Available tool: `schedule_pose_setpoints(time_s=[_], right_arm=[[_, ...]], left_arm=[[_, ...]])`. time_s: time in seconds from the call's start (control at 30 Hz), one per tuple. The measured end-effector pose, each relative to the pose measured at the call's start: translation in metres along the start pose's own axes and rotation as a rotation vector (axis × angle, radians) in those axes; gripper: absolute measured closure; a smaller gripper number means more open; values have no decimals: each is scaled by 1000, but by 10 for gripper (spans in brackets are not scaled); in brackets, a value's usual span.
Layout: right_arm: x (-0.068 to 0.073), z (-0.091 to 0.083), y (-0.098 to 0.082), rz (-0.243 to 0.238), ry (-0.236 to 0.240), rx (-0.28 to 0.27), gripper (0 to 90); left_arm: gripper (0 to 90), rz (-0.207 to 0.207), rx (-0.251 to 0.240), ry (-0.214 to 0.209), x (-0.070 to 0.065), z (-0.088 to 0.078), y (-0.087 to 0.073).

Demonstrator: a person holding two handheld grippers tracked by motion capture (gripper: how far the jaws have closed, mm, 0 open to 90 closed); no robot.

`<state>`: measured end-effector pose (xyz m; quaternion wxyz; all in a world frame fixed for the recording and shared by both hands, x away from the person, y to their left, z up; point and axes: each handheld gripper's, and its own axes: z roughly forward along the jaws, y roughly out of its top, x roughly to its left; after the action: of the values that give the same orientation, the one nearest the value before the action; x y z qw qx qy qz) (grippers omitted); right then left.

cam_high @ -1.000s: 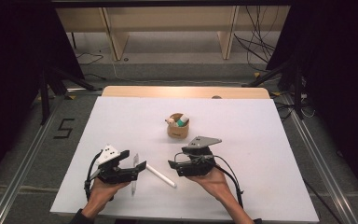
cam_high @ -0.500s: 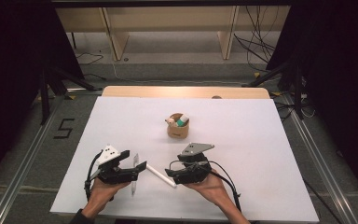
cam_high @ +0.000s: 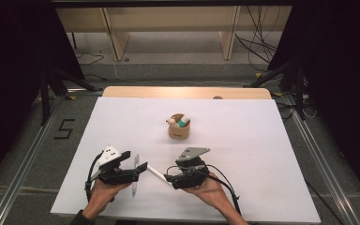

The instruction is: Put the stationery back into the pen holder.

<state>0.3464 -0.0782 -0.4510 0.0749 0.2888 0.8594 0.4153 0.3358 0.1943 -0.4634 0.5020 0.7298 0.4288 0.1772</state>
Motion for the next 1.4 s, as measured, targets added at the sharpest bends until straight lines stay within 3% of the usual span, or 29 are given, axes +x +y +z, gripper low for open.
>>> schedule_pose_setpoints(time_s=[0.33, 0.73, 1.07, 1.4], right_arm=[[5, 11, -5, -28, -2, 66, 391], [8, 21, -11, -50, 3, 145, 513], [10, 27, -16, -81, 2, 179, 626], [15, 33, -20, -106, -30, 205, 707]], left_arm=[[153, 1, 0, -1, 0, 0, 0], [153, 1, 1, -2, 0, 0, 0], [153, 0, 1, -2, 0, 0, 0], [153, 1, 2, -2, 0, 0, 0]])
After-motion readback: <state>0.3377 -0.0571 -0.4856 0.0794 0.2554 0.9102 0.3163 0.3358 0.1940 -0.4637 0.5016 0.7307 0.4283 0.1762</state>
